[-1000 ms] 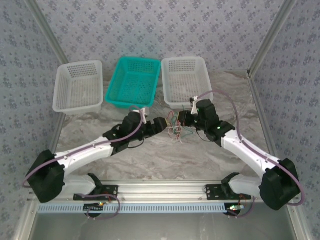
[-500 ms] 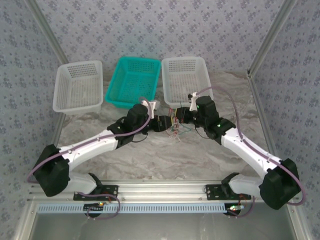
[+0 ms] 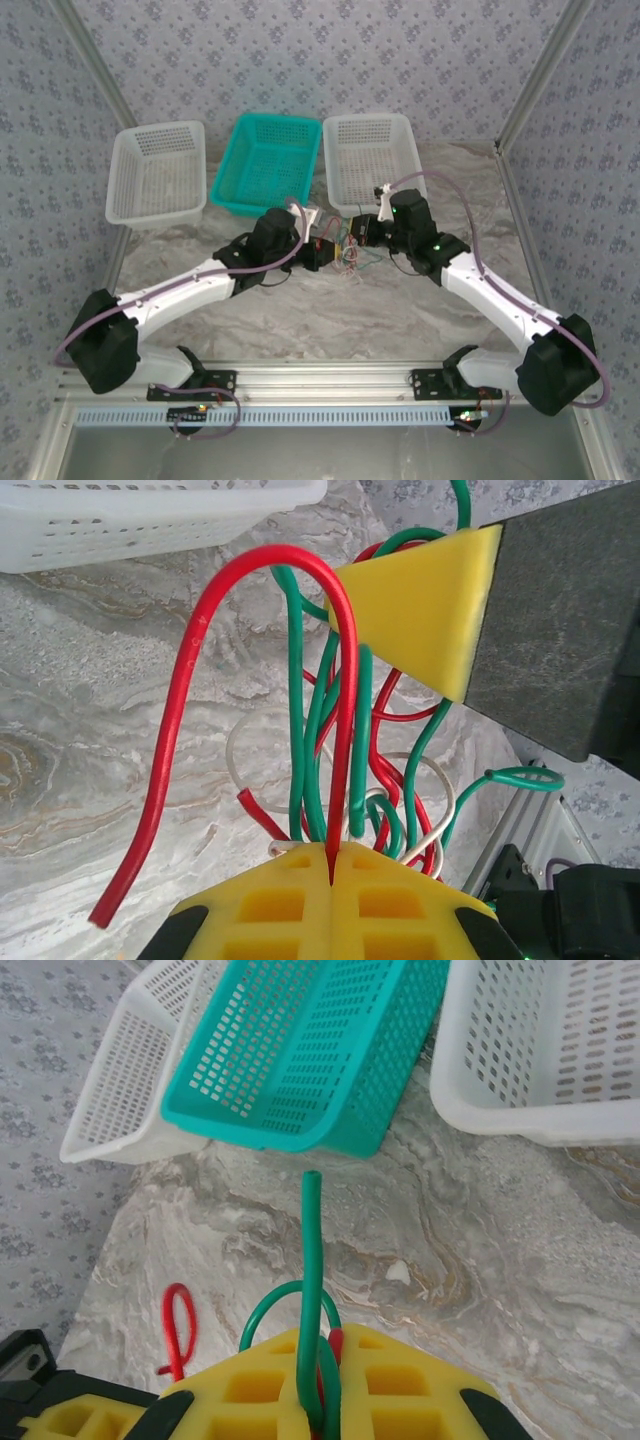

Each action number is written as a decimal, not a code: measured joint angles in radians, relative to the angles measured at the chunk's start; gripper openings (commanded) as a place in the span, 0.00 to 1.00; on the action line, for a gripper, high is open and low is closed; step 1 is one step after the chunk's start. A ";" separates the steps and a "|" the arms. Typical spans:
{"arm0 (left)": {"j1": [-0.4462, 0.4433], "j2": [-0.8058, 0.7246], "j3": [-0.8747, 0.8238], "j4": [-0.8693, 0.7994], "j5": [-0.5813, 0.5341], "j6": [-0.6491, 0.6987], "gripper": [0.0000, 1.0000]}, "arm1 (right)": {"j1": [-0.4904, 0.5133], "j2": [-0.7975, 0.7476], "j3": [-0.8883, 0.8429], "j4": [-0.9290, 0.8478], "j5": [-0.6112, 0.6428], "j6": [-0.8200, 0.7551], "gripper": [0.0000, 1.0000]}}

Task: Untangle the cables
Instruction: Untie the cable from multiple cables.

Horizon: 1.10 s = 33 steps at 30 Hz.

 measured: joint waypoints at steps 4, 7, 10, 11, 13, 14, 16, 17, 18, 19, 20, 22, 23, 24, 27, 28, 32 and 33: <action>0.020 -0.051 0.000 -0.021 0.006 0.002 0.00 | -0.050 0.000 0.002 -0.029 0.004 0.000 0.03; 0.051 -0.119 -0.001 -0.029 0.023 -0.003 0.00 | -0.083 0.000 0.006 -0.037 0.009 -0.001 0.04; 0.076 -0.188 -0.004 -0.056 0.027 -0.008 0.00 | -0.096 -0.002 0.013 -0.037 0.028 -0.017 0.04; 0.087 -0.212 -0.005 -0.070 0.026 -0.010 0.00 | -0.105 -0.002 0.013 -0.040 0.034 -0.021 0.04; 0.111 -0.270 -0.006 -0.103 0.021 -0.010 0.00 | -0.132 -0.002 0.011 -0.045 0.047 -0.027 0.05; 0.120 -0.296 -0.006 -0.120 0.017 -0.010 0.00 | -0.144 -0.002 0.008 -0.047 0.061 -0.031 0.05; 0.151 -0.362 -0.006 -0.166 -0.003 -0.008 0.00 | -0.188 -0.004 -0.008 -0.062 0.097 -0.033 0.05; 0.169 -0.393 -0.006 -0.185 -0.013 -0.006 0.00 | -0.211 -0.004 -0.020 -0.072 0.112 -0.034 0.06; 0.190 -0.426 -0.006 -0.204 -0.023 -0.002 0.00 | -0.232 -0.004 -0.035 -0.082 0.124 -0.034 0.07; 0.210 -0.454 -0.006 -0.220 -0.031 0.000 0.00 | -0.248 -0.004 -0.047 -0.092 0.136 -0.034 0.07; 0.228 -0.477 -0.006 -0.235 -0.034 0.002 0.00 | -0.257 -0.004 -0.056 -0.101 0.142 -0.034 0.08; 0.266 -0.520 -0.006 -0.275 -0.040 0.006 0.00 | -0.259 -0.004 -0.067 -0.117 0.142 -0.035 0.08; 0.282 -0.534 -0.006 -0.290 -0.042 0.009 0.00 | -0.259 -0.005 -0.071 -0.120 0.135 -0.037 0.09; 0.300 -0.549 -0.006 -0.310 -0.045 0.010 0.00 | -0.258 -0.008 -0.075 -0.119 0.121 -0.039 0.09; 0.352 -0.595 0.007 -0.389 -0.071 0.025 0.00 | -0.256 -0.027 -0.079 -0.125 0.103 -0.051 0.09; 0.372 -0.613 0.024 -0.431 -0.090 0.035 0.00 | -0.255 -0.037 -0.079 -0.131 0.104 -0.058 0.08; 0.455 -0.662 0.163 -0.586 -0.187 0.084 0.00 | -0.259 -0.095 -0.103 -0.143 0.116 -0.070 0.08; 0.476 -0.663 0.212 -0.613 -0.208 0.099 0.00 | -0.261 -0.114 -0.119 -0.143 0.116 -0.069 0.08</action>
